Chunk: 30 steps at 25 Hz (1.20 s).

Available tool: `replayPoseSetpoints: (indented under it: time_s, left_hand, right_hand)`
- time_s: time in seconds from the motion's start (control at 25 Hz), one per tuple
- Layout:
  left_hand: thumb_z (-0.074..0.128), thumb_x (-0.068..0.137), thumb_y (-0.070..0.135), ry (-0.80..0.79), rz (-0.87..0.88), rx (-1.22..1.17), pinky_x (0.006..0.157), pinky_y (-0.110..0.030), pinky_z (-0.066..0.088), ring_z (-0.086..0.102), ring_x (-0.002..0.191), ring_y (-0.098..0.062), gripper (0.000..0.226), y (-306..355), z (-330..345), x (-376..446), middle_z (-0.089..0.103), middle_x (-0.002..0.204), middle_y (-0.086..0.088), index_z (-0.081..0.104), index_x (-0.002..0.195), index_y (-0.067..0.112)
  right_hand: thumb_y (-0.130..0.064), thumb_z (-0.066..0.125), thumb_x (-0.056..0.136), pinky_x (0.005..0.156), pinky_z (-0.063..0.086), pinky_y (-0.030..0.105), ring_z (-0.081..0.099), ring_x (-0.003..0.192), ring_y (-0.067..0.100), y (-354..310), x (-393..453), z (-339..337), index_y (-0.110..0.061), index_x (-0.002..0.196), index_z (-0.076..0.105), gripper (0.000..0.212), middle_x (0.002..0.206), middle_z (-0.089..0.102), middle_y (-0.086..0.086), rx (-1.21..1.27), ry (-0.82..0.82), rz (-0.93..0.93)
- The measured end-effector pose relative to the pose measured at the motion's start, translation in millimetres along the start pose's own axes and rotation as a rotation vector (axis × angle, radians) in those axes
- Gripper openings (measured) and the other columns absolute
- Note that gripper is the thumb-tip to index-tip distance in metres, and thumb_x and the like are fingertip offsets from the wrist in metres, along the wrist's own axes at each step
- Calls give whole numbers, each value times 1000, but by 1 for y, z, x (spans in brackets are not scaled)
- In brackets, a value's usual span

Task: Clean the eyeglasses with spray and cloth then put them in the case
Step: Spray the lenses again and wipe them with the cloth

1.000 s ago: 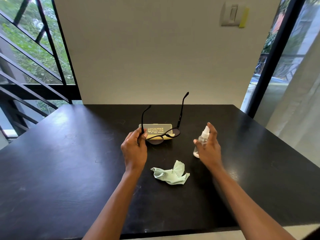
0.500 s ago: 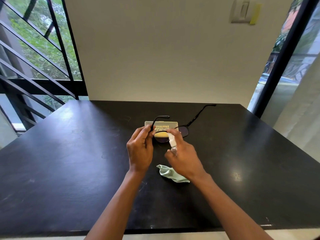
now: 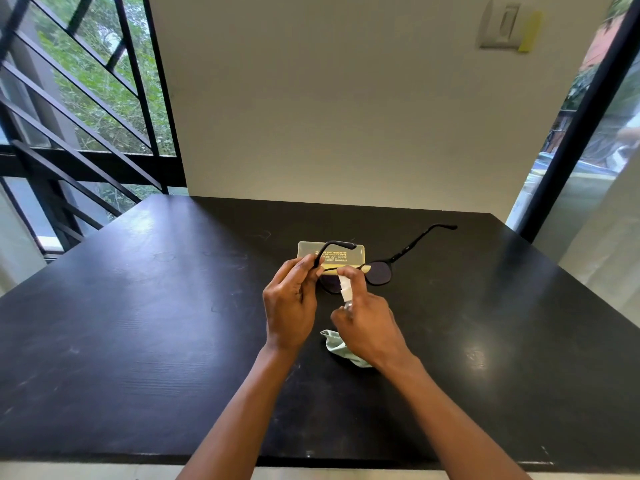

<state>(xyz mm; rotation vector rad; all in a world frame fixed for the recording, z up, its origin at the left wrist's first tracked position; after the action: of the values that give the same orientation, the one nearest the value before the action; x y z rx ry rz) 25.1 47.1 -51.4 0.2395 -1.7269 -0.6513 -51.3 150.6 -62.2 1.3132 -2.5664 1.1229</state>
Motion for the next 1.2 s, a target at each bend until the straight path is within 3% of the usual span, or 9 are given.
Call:
replayPoseSetpoints:
  time_s: [0.16, 0.36, 0.64, 0.8, 1.0, 1.12, 1.2]
  left_hand:
    - [62, 80, -8, -9, -11, 3, 77, -5, 47, 63, 85, -13, 22, 1, 0, 0, 70, 93, -17, 67, 102, -7]
    - [63, 80, -8, 0, -33, -8, 77, -7, 48, 63, 84, -15, 21, 0, -3, 1, 69, 93, -18, 67, 101, -7]
    - [62, 80, -7, 21, -84, -21, 76, -3, 46, 62, 82, -14, 23, -1, -4, -1, 69, 93, -17, 66, 102, -6]
    - [63, 79, -7, 19, -88, -22, 77, -5, 47, 62, 83, -15, 23, -3, -4, 0, 69, 93, -18, 66, 102, -6]
    - [64, 79, -6, 23, -100, -15, 77, -6, 47, 62, 82, -15, 23, -5, -3, 0, 69, 93, -18, 66, 102, -6]
    - [64, 80, -5, 18, -108, -11, 76, -3, 46, 62, 83, -16, 24, -7, -3, -1, 69, 95, -19, 66, 104, -5]
    - [63, 81, -3, 22, -112, -6, 76, -1, 45, 61, 82, -14, 23, -7, -2, -2, 69, 95, -18, 66, 103, -5]
  right_hand:
    - [-12, 49, 79, 65, 49, 42, 58, 70, 32, 1, -2, 1, -36, 123, 24, 56, 78, 62, 13, 49, -2, 13]
    - [-13, 52, 78, 59, 47, 34, 56, 59, 21, 18, -3, -11, -41, 122, 25, 58, 66, 59, 5, 118, 90, 65]
    - [-10, 55, 78, 39, 36, 9, 52, 44, 3, 45, 0, -29, -42, 110, 31, 51, 55, 53, -6, 167, 140, 131]
    - [-11, 56, 78, 40, 47, 20, 50, 40, 5, 50, 0, -29, -51, 107, 30, 55, 62, 55, 0, 280, 126, 136]
    - [-8, 59, 79, 50, 52, 30, 58, 62, 19, 85, 2, -44, -54, 120, 20, 73, 93, 55, 13, 328, 285, 186]
    - [12, 51, 78, 72, 42, 17, 46, 93, 17, 108, 9, -53, -46, 127, 7, 88, 124, 32, 15, 228, 340, 82]
    - [18, 50, 77, 79, 35, 5, 39, 106, 18, 124, 13, -53, -32, 133, 8, 85, 134, 22, 19, 155, 366, 41]
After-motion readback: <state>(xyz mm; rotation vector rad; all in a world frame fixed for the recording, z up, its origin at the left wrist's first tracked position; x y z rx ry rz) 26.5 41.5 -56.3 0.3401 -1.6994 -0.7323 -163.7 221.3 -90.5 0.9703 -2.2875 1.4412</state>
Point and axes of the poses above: each hand's wrist, its own x-axis towards the middle knuckle, its own z-axis out of the palm, y = z × x, the point moved 3 cm from there along x, towards the middle knuckle
